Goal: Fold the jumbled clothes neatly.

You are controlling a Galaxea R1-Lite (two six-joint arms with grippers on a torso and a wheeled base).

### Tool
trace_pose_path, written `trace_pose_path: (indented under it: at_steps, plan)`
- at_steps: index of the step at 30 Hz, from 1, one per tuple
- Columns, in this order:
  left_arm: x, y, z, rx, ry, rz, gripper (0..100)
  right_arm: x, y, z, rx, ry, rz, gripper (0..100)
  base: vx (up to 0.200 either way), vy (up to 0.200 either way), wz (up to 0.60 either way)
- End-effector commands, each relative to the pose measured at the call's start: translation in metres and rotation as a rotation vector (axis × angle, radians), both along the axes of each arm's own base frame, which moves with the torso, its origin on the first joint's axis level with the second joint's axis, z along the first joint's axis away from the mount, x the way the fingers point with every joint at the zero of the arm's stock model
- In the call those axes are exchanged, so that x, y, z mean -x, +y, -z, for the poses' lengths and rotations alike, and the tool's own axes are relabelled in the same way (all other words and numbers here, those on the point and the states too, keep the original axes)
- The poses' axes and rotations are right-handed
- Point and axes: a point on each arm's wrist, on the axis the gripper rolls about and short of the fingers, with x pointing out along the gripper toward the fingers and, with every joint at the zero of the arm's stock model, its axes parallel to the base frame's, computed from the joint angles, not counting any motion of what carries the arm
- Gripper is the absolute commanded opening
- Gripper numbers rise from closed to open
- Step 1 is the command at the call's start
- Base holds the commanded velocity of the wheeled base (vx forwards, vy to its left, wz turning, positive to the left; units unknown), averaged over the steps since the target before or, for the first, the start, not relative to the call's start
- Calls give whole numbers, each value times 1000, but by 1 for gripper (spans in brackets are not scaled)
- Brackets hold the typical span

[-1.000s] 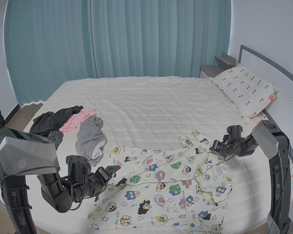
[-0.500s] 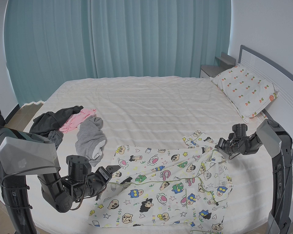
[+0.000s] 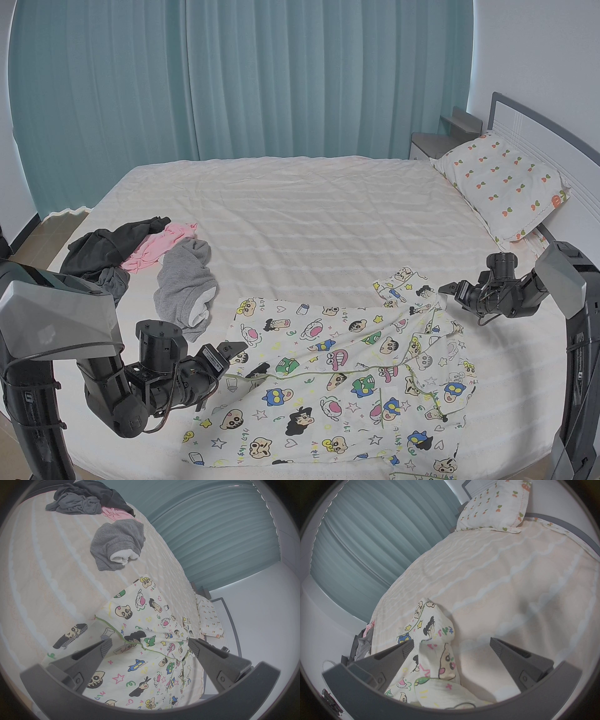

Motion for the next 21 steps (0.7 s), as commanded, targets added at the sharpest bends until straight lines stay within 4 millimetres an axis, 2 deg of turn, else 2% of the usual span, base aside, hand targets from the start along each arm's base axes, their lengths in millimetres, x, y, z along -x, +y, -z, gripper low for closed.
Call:
trace_pose_path:
  at_steps: [1, 6, 11, 13, 14, 15, 16, 17, 21]
  plan:
    - [9, 2, 0, -7, 21, 9, 100, 39, -11, -44, 11, -65, 31, 100, 0, 0, 0]
    - [16, 2, 0, -24, 31, 24, 100, 95, 2, -64, 7, -80, 21, 100, 0, 0, 0]
    - [29, 7, 8, -127, 56, 86, 100, 160, 23, -66, -20, -73, -9, 100, 0, 0, 0]
    - [33, 6, 12, -157, 72, 112, 100, 177, 30, -65, -45, -83, -13, 100, 0, 0, 0]
    - [33, 6, 12, -157, 72, 112, 100, 177, 30, -65, -45, -83, -13, 100, 0, 0, 0]
    - [36, 4, 17, -186, 102, 126, 100, 190, 36, -61, -80, -95, -15, 100, 0, 0, 0]
    - [36, 4, 17, -186, 102, 126, 100, 190, 36, -61, -80, -95, -15, 100, 0, 0, 0]
    - [38, 3, 22, -216, 152, 135, 100, 199, 43, -57, -107, -107, -25, 100, 0, 0, 0]
    - [40, 2, 28, -314, 232, 163, 100, 209, 53, -47, -112, -121, -60, 100, 0, 0, 0]
